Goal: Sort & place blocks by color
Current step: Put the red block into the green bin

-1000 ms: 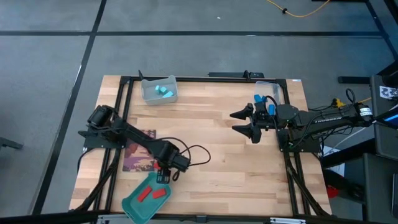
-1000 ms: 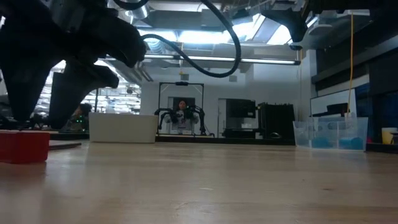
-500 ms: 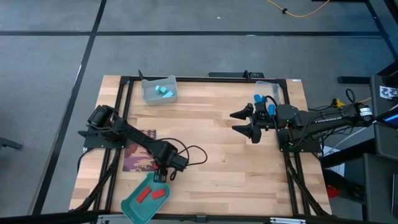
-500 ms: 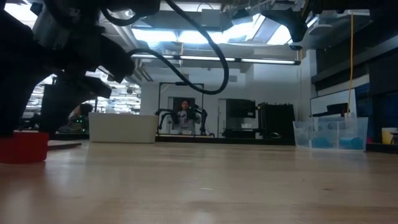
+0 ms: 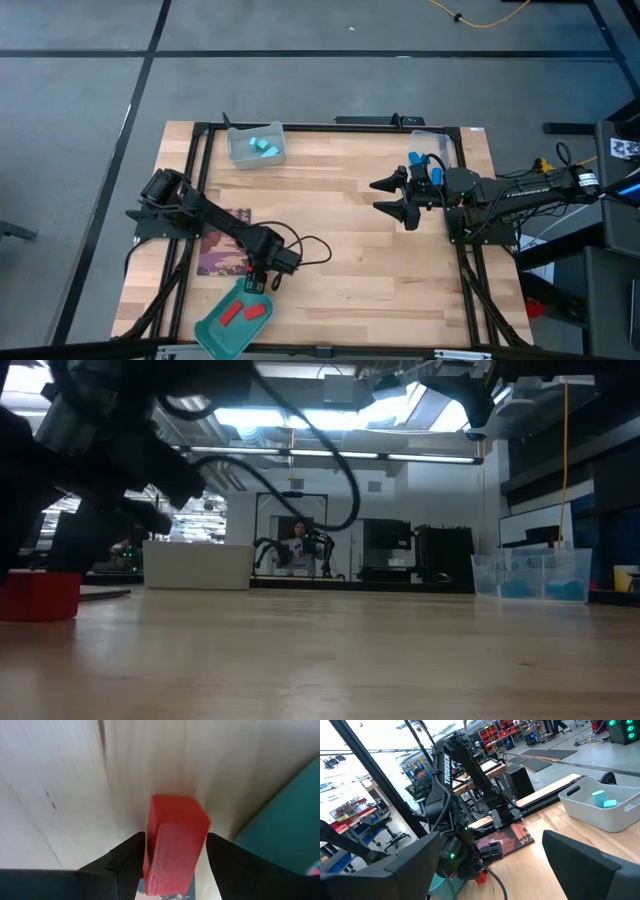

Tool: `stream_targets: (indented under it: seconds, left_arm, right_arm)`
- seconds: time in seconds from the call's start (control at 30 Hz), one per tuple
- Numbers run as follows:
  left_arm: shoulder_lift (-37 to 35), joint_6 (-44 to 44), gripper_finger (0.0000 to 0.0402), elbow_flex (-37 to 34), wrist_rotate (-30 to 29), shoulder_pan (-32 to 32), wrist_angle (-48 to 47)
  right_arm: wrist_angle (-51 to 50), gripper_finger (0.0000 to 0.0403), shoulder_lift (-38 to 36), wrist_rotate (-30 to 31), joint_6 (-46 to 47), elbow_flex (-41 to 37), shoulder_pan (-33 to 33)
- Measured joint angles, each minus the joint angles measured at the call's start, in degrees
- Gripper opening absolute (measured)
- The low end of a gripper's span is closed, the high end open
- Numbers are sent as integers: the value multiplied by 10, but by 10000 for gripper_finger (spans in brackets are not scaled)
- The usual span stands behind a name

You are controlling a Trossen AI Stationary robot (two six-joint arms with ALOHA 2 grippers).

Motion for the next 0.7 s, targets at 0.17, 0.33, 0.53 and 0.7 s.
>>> stream_targets:
  seconds: [0.17,0.33,0.53,0.7]
  left_arm:
    - [0,-11,204,-9,-10,2,5]
    - [0,-11,200,-9,-26,7,10]
    - [0,1,136,-8,-45,20,22]
    - [0,4,120,-8,-41,36,22]
  right_arm:
    - [0,351,0,0,0,0,0]
    - [0,351,0,0,0,0,0]
    - [0,351,0,0,2,0,0]
    - [0,351,0,-3,4,0,0]
